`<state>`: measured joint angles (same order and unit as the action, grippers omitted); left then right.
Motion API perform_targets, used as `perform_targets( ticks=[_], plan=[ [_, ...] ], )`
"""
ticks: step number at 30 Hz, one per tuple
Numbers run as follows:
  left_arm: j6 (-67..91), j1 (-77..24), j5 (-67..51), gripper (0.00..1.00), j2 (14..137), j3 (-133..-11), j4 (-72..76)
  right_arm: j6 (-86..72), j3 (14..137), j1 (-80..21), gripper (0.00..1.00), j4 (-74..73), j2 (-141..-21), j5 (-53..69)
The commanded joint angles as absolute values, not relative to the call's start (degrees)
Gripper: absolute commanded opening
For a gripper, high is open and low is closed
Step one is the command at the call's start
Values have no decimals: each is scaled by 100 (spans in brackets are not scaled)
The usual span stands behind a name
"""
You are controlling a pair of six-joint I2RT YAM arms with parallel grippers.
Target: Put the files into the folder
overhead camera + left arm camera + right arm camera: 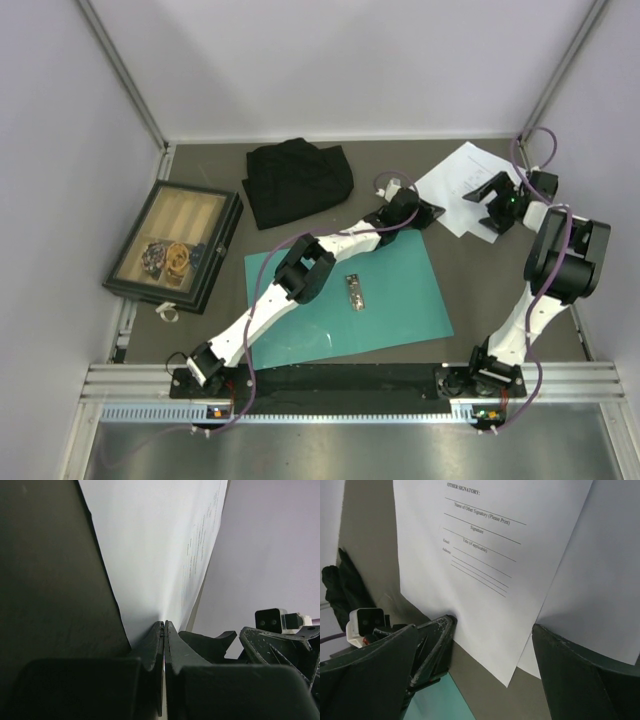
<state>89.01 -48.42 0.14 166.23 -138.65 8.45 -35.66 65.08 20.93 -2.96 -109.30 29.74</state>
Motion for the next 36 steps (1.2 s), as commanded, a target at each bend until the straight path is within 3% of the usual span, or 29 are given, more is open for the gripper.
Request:
perform_targets(
  ticks=[1,11,36],
  plan=[
    [8842,-4816,-176,0,16875,-13729,-289,-3103,7065,2109,96,-1045,-10802,2321],
    [8201,-4825,-70,0,16611,-13579,-808,-3058,7910,1951,99,-1714,-11197,1442],
    [8323,-4808,-448,0,16919,-13860,-1090,-3964,7436,1705,94,-273,-11804,2742]
  ],
)
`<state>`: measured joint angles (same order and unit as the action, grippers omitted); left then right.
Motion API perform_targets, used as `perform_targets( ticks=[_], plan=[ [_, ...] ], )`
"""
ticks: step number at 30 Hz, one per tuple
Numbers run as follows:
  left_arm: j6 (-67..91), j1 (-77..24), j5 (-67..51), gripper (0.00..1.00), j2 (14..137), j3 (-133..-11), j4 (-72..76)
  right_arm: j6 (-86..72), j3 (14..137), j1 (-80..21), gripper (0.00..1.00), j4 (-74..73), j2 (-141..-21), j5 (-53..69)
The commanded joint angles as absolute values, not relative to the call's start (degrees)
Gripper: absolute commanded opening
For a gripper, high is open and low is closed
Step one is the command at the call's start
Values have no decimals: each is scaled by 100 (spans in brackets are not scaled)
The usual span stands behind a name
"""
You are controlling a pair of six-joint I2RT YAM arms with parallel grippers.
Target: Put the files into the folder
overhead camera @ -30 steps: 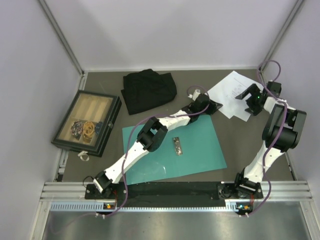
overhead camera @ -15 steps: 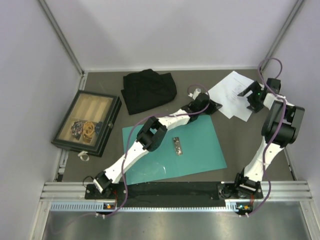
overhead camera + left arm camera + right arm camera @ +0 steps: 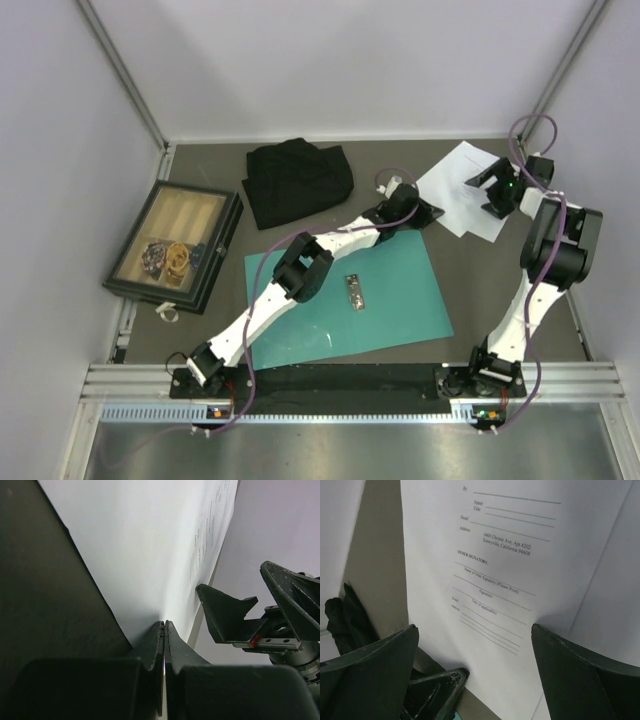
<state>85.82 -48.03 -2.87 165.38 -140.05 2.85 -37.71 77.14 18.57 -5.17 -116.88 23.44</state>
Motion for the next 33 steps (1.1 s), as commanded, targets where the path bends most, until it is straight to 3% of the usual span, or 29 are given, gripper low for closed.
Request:
perform_targets(
  ticks=[1,5,15,33],
  plan=[
    [8332,-4808,-466,0,16919,-13860,-1081,-3999,7409,1696,94,-255,-11786,2794],
    [8341,-4808,-492,0,16928,-13860,-1064,-3938,7269,1652,95,-447,-11585,2787],
    [8455,-4825,-422,0,16831,-13746,-1063,-3024,7146,1468,97,-2048,-10741,1240],
    [8517,-4816,-685,0,16901,-13834,-1204,-3744,6618,1292,97,-827,-10942,2355]
  ],
)
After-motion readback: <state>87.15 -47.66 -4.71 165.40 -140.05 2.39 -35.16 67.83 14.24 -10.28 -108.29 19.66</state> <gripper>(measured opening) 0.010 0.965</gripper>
